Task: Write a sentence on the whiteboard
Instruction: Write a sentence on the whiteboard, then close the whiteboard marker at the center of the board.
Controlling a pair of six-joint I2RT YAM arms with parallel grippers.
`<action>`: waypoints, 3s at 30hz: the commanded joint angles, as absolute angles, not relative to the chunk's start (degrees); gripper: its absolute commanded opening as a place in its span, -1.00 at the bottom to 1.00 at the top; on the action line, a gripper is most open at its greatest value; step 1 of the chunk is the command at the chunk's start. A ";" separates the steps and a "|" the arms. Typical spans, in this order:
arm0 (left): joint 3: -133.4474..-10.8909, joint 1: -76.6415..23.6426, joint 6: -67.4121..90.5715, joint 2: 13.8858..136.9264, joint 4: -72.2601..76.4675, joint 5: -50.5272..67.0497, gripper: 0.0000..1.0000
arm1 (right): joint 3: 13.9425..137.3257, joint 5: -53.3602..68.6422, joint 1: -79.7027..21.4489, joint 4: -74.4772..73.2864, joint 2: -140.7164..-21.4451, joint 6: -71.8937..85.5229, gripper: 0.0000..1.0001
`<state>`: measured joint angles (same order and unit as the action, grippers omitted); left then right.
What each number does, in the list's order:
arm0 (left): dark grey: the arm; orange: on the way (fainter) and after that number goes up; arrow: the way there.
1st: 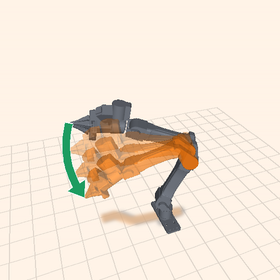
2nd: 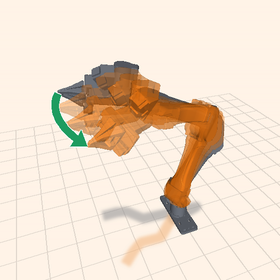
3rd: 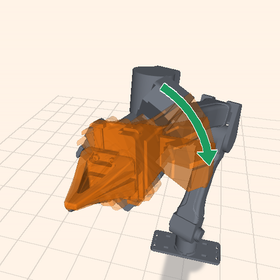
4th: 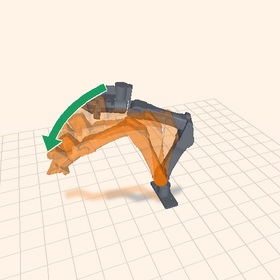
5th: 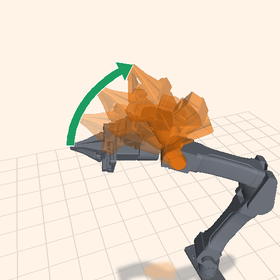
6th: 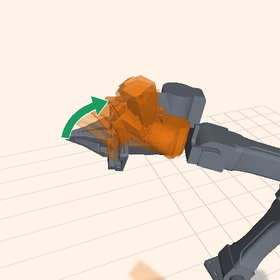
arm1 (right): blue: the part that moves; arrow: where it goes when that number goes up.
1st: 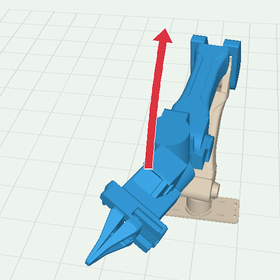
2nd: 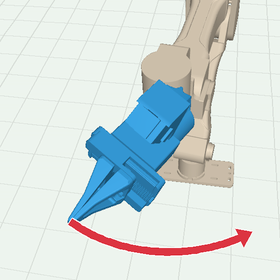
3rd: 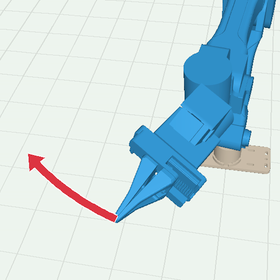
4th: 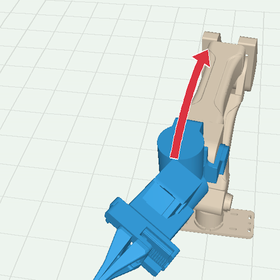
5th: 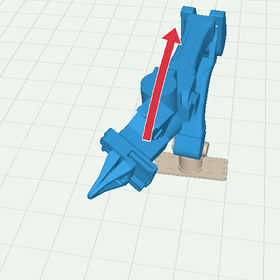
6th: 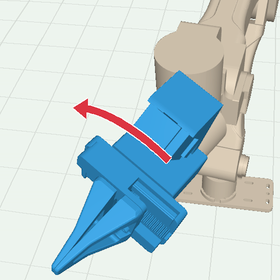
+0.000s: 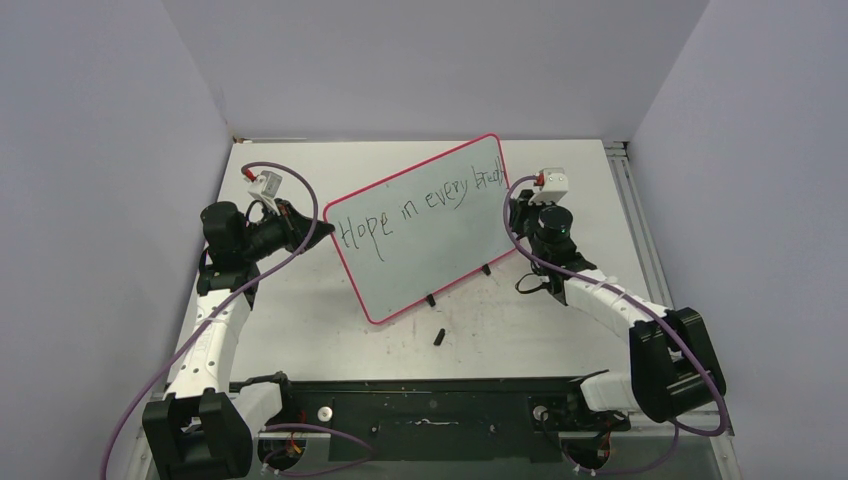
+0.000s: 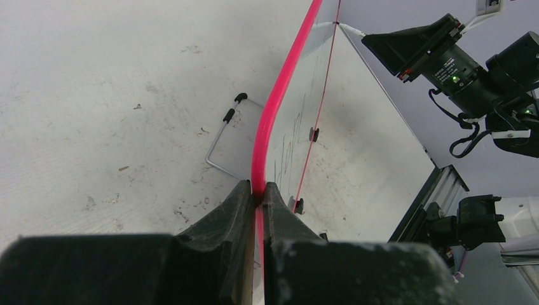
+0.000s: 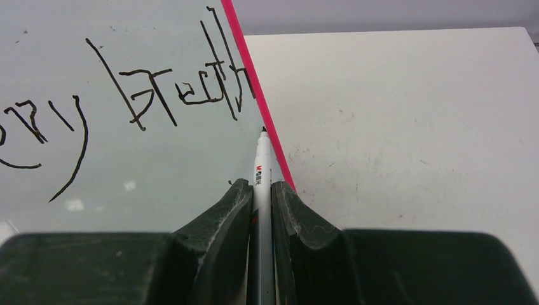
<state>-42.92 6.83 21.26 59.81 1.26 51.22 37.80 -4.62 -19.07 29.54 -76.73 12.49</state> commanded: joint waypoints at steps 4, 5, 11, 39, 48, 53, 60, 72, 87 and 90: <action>-44.63 6.77 20.22 59.59 0.79 50.62 -1.00 | 39.88 -3.52 -18.97 32.88 -77.74 12.35 -0.89; -44.65 6.81 20.20 59.59 0.75 50.61 -1.00 | 39.90 -3.52 -18.98 32.87 -77.79 12.27 -0.89; -44.63 6.77 20.21 59.49 0.70 50.58 -1.00 | 39.29 -4.75 -18.94 31.77 -73.69 12.30 -0.89; -43.32 6.91 16.53 52.16 -7.03 40.05 0.53 | 38.72 -0.62 -20.21 7.73 -53.56 23.32 -0.82; -46.97 -6.93 8.42 41.53 -20.11 11.18 0.52 | 39.77 7.49 -20.67 -8.08 -47.53 30.01 -0.80; -53.84 -23.79 9.45 39.97 -30.36 -6.19 0.47 | 40.99 8.70 -21.62 -15.33 -47.64 30.01 -0.89; -57.95 -48.08 18.43 45.77 -34.99 -21.56 0.37 | 40.51 8.96 -23.32 -21.29 -48.08 30.56 -0.89; -49.10 -68.43 31.99 63.17 -12.05 -19.23 0.37 | 39.35 10.84 -23.64 -24.87 -44.71 28.19 -0.87; -49.32 -69.87 35.28 85.45 -8.70 -16.40 0.02 | 40.34 7.64 -23.67 -28.10 -43.86 25.55 -0.87; -49.76 -69.92 35.69 87.98 -9.03 -15.93 -0.05 | 40.39 7.65 -23.64 -28.11 -43.81 25.44 -0.87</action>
